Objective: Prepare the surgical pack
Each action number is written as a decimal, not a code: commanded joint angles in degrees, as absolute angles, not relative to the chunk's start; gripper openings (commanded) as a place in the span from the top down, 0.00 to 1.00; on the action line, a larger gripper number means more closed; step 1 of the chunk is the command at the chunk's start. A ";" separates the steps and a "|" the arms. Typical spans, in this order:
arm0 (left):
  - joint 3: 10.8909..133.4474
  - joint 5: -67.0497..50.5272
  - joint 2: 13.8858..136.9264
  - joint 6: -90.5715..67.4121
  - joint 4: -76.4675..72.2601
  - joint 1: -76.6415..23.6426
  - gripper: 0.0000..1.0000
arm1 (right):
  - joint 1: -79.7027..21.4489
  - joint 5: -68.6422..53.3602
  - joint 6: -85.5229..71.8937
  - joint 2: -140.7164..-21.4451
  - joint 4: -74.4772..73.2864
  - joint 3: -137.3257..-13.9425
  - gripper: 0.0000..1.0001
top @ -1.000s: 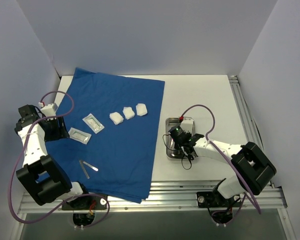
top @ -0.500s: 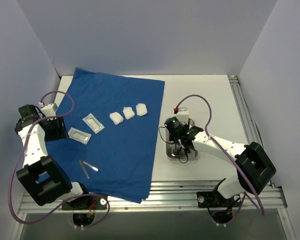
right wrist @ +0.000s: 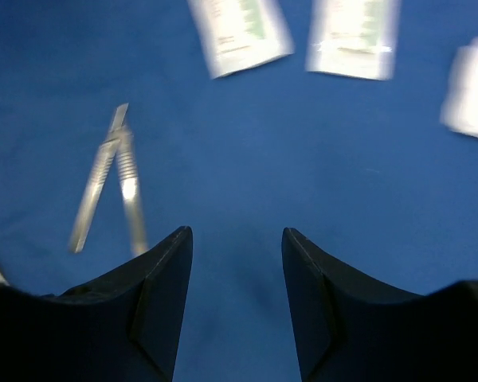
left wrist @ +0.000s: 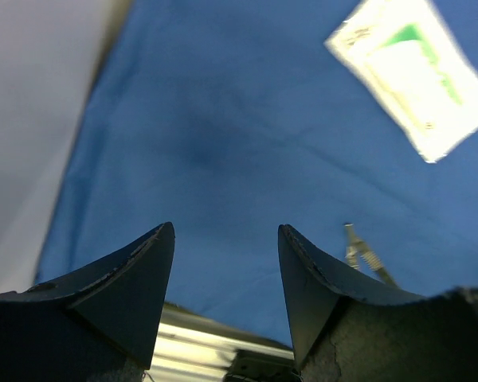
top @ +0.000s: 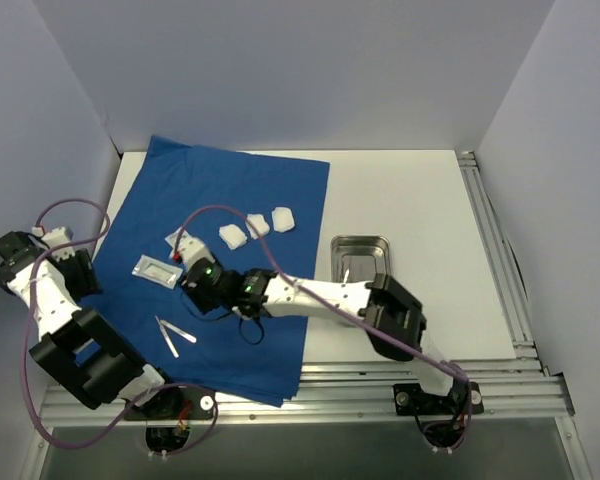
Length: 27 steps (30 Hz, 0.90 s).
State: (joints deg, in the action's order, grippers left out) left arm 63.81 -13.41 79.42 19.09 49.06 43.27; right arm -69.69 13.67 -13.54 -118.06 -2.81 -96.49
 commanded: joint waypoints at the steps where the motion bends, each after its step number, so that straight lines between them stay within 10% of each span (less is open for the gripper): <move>1: 66.10 -12.66 79.98 23.11 49.66 47.45 0.36 | -72.68 6.60 -6.08 -124.17 -5.80 -104.74 0.55; 27: 56.95 -14.32 70.31 29.62 47.20 50.01 0.35 | -76.46 8.35 -7.21 -146.16 -14.41 -121.03 0.64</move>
State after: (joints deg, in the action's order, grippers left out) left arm 56.62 -11.64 72.29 28.62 48.14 49.67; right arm -76.38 6.00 -6.96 -144.18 -9.69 -120.97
